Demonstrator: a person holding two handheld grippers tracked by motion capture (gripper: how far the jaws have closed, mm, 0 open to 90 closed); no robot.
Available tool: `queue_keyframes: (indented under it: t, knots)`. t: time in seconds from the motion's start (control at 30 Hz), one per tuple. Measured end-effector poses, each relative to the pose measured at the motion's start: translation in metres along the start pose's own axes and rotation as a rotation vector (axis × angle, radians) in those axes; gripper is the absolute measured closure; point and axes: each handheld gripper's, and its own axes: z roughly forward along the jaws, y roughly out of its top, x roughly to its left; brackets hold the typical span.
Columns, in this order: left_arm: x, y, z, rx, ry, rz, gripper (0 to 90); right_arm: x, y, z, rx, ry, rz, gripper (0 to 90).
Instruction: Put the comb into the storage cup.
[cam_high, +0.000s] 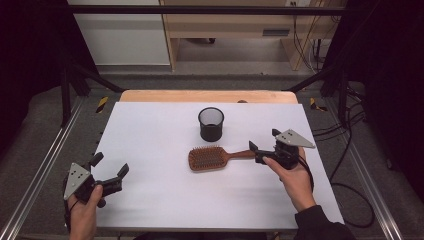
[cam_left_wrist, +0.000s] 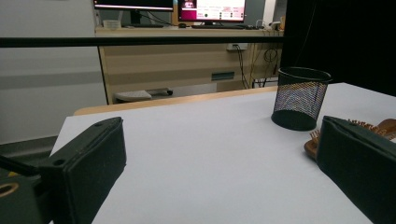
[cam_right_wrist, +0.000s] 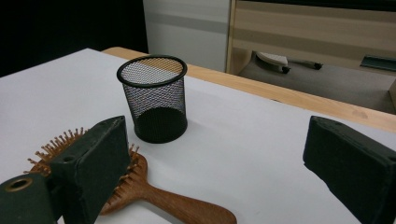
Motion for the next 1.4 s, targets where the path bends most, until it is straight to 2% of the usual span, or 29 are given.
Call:
queue_keyframes:
  t: [0.1, 0.3, 0.57, 0.87, 1.03, 1.4]
  knots:
    - [-0.001, 0.0, 0.0, 0.001, 0.0, 0.002, 2.1, 0.003, 0.008, 0.008, 0.029, 0.004, -0.029, 7.3]
    - [-0.002, 0.0, 0.0, 0.006, 0.001, 0.023, 2.1, 0.007, 0.018, 0.022, 0.068, 0.015, -0.058, 7.3]
    - [-0.003, 0.0, 0.001, 0.008, -0.002, 0.034, 2.1, 0.004, 0.027, 0.037, 0.108, -0.006, -0.056, 8.8]
    - [-0.003, 0.0, 0.001, 0.01, -0.003, 0.035, 2.1, 0.002, 0.025, 0.044, 0.123, -0.01, -0.034, 10.2]
    - [-0.003, 0.0, 0.001, 0.011, -0.004, 0.036, 2.1, 0.001, 0.024, 0.049, 0.149, -0.013, -0.029, 10.5]
    - [-0.004, 0.0, 0.002, 0.012, -0.007, 0.042, 2.1, -0.001, 0.025, 0.062, 0.196, -0.008, -0.043, 14.0]
